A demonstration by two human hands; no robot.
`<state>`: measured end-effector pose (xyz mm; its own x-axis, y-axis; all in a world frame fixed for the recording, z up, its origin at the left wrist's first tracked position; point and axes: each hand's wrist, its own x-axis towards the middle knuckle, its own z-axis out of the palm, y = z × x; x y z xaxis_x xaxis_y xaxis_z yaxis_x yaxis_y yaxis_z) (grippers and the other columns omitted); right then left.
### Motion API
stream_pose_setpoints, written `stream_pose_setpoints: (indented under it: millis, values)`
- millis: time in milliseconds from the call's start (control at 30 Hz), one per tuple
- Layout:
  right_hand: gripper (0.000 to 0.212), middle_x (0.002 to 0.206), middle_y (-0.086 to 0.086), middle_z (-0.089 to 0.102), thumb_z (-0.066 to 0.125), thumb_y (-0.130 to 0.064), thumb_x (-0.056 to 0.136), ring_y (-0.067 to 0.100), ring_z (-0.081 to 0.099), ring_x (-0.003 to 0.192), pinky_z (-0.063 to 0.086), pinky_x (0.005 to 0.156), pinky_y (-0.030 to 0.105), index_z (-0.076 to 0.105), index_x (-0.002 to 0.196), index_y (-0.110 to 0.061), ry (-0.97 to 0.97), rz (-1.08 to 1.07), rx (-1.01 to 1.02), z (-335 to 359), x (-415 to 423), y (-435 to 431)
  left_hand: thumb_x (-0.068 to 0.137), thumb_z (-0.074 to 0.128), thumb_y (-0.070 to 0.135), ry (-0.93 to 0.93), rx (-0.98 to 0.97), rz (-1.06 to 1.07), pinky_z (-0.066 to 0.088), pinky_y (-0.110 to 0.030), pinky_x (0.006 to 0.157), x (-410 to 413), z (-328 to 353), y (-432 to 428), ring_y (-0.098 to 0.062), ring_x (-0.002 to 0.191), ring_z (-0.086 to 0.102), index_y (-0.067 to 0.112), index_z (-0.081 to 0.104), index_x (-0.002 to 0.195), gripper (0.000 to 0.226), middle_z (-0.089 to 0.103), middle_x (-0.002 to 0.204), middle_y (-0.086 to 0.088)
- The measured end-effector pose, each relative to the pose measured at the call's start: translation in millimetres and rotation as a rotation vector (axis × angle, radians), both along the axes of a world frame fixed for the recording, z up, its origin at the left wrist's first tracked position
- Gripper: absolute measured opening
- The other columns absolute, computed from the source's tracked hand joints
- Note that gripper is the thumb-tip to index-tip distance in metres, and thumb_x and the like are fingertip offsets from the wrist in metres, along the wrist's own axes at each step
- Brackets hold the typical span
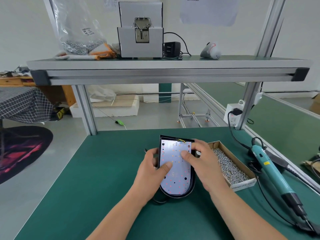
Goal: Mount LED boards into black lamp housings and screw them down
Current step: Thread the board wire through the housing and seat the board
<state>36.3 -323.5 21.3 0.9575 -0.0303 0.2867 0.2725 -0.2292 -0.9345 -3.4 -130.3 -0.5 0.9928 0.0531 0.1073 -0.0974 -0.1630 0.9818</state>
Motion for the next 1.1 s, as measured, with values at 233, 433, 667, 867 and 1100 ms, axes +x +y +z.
stream_pose_setpoints:
  millis: [233, 433, 667, 867, 1100]
  values:
    - [0.063, 0.140, -0.028, 0.055, 0.070, -0.061, 0.087, -0.009, 0.053, 0.122, 0.041, 0.097, 0.014, 0.051, 0.145, -0.049, -0.077, 0.039, 0.021, 0.7, 0.0, -6.9, 0.090, 0.078, 0.031, -0.049, -0.034, -0.032, 0.057, -0.019, 0.078, -2.4, 2.9, 2.2, -0.006, 0.102, 0.074, 0.028, 0.060, 0.125, 0.039, 0.078, 0.111, 0.018]
    - [0.045, 0.139, -0.023, 0.064, 0.068, -0.029, 0.092, 0.002, 0.055, 0.134, 0.044, 0.114, 0.038, 0.064, 0.133, -0.047, -0.116, 0.127, 0.060, -2.6, 7.8, -8.6, 0.090, 0.073, 0.039, -0.058, -0.078, -0.060, 0.056, -0.018, 0.079, -5.0, 2.0, -1.4, -0.007, 0.104, 0.074, 0.031, 0.062, 0.126, 0.039, 0.078, 0.113, 0.015]
    - [0.032, 0.129, 0.006, 0.075, 0.066, -0.032, 0.097, 0.021, 0.071, 0.118, 0.051, 0.103, 0.042, 0.074, 0.127, -0.026, 0.117, 0.194, 0.585, 3.0, 11.3, -9.4, 0.093, 0.073, 0.038, -0.001, -0.177, -0.085, 0.059, -0.051, 0.102, -1.8, 1.5, 2.8, -0.023, 0.113, 0.074, 0.023, 0.064, 0.126, 0.037, 0.079, 0.119, 0.003]
    - [0.033, 0.122, 0.012, 0.077, 0.061, -0.011, 0.090, 0.029, 0.074, 0.113, 0.061, 0.089, 0.041, 0.080, 0.115, -0.022, 0.249, 0.366, 0.417, -7.1, 3.7, -4.4, 0.096, 0.073, 0.032, 0.041, -0.256, -0.168, 0.060, -0.040, 0.097, -3.6, 0.7, 5.2, -0.026, 0.118, 0.073, 0.016, 0.063, 0.129, 0.038, 0.077, 0.127, -0.003]
    - [0.028, 0.109, 0.003, 0.080, 0.065, -0.012, 0.087, 0.013, 0.074, 0.097, 0.059, 0.078, 0.029, 0.082, 0.102, -0.028, 0.184, 0.398, 0.239, -7.3, 1.4, -1.8, 0.094, 0.074, 0.031, 0.062, -0.273, -0.186, 0.060, -0.040, 0.095, -3.5, 0.5, 7.1, -0.030, 0.119, 0.073, 0.011, 0.062, 0.130, 0.043, 0.076, 0.128, -0.007]
